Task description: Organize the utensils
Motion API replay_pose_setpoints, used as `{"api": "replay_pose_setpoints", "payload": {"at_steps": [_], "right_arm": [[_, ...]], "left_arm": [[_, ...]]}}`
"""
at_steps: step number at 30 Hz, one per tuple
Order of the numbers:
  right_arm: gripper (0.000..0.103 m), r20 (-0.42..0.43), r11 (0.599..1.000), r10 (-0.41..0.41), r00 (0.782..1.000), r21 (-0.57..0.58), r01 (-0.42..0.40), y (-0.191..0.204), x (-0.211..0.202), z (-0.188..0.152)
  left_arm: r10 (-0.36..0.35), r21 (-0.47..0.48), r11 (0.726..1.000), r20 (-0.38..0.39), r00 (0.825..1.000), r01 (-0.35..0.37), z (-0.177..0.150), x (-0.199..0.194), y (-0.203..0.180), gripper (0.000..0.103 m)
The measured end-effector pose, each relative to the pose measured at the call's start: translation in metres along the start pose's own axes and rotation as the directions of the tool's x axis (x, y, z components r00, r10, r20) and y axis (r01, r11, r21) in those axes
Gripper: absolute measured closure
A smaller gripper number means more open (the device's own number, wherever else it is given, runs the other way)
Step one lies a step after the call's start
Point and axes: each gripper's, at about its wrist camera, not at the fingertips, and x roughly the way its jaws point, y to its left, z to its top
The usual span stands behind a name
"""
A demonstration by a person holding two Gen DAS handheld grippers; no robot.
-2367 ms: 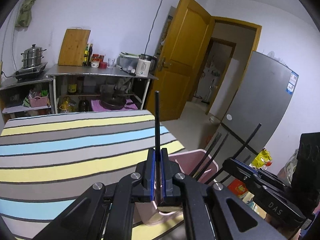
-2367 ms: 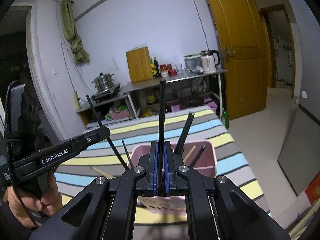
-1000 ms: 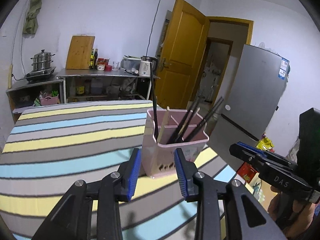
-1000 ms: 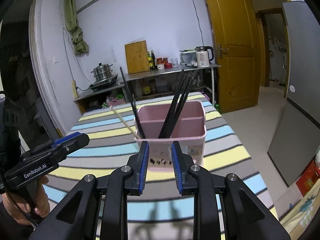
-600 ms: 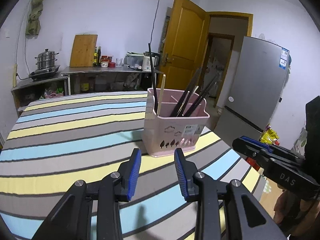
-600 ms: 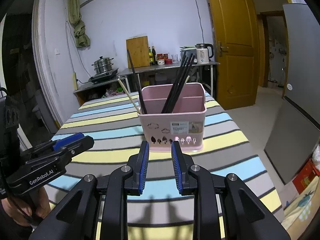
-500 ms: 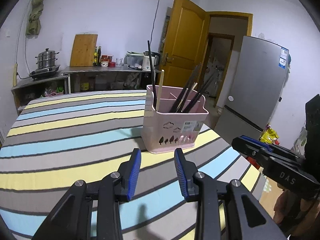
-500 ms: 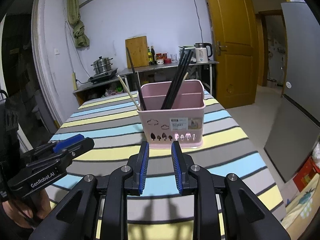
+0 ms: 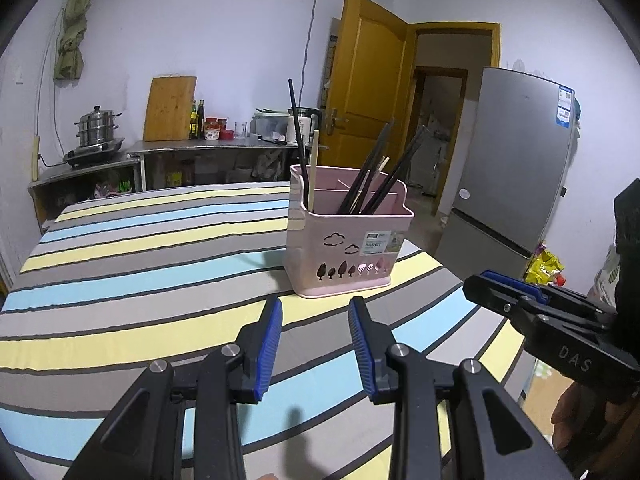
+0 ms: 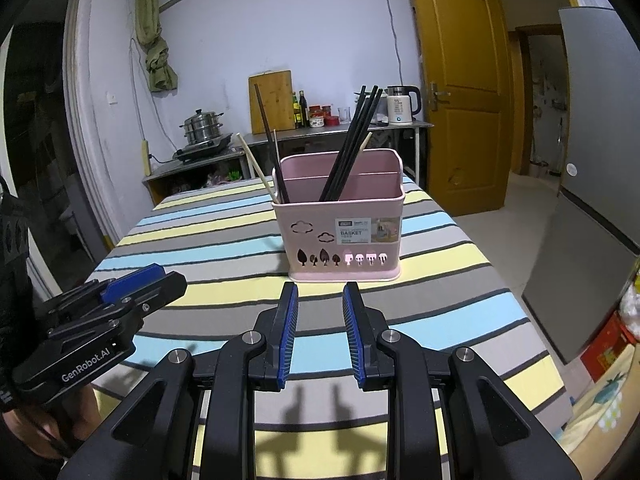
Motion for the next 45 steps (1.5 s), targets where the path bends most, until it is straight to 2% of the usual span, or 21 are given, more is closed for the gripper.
{"api": "replay_pose_setpoints", "payload": {"at_steps": [45], "right_arm": [[0.079, -0.003, 1.000, -0.007, 1.000, -0.012, 0.007, 0.0095, -0.0082, -0.0031]], "left_arm": [[0.013, 0.004, 1.000, -0.001, 1.000, -0.013, -0.0054, -0.0039, -0.0066, 0.069]]}}
